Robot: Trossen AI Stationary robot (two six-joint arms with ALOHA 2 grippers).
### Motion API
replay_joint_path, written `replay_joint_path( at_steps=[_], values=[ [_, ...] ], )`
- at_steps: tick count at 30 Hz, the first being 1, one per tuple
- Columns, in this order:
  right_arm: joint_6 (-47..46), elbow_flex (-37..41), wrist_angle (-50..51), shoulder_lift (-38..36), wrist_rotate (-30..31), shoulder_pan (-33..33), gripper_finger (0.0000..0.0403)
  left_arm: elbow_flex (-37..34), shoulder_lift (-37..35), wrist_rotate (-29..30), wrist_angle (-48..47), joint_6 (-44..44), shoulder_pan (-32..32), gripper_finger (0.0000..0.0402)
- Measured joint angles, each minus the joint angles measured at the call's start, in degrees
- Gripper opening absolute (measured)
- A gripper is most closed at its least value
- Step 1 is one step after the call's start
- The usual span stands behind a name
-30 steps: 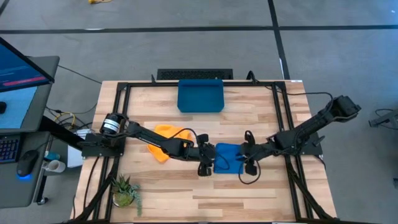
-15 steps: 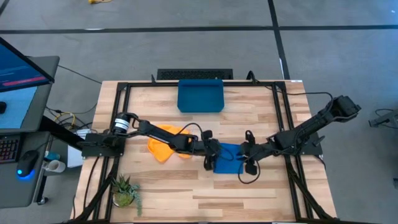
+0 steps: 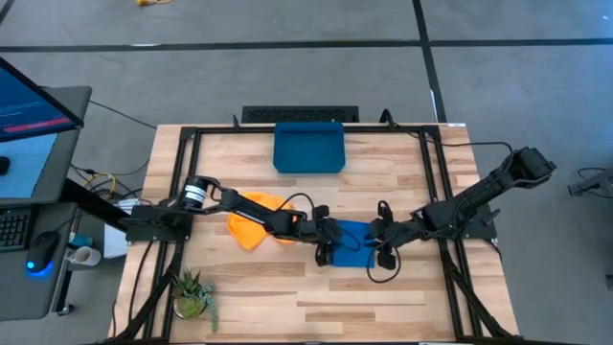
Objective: Roll microfiber towels into tight, uniform cylinder then place into a basket
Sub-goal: Fold the blue microfiber towel
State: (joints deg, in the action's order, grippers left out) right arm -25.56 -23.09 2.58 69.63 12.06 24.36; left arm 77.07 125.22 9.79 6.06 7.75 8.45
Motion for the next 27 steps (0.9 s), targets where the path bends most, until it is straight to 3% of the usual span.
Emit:
replay_joint_path(
  at_steps=[16,27],
  values=[
    [0.0,0.0,0.4,0.0,0.0,0.0,0.0118,0.0,-0.6,0.1,-0.5,-1.0,0.7,0.0173],
    [0.0,0.0,0.4,0.0,0.0,0.0,0.0118,0.0,-0.7,0.1,-0.5,-2.3,0.8,0.0053]
  ],
)
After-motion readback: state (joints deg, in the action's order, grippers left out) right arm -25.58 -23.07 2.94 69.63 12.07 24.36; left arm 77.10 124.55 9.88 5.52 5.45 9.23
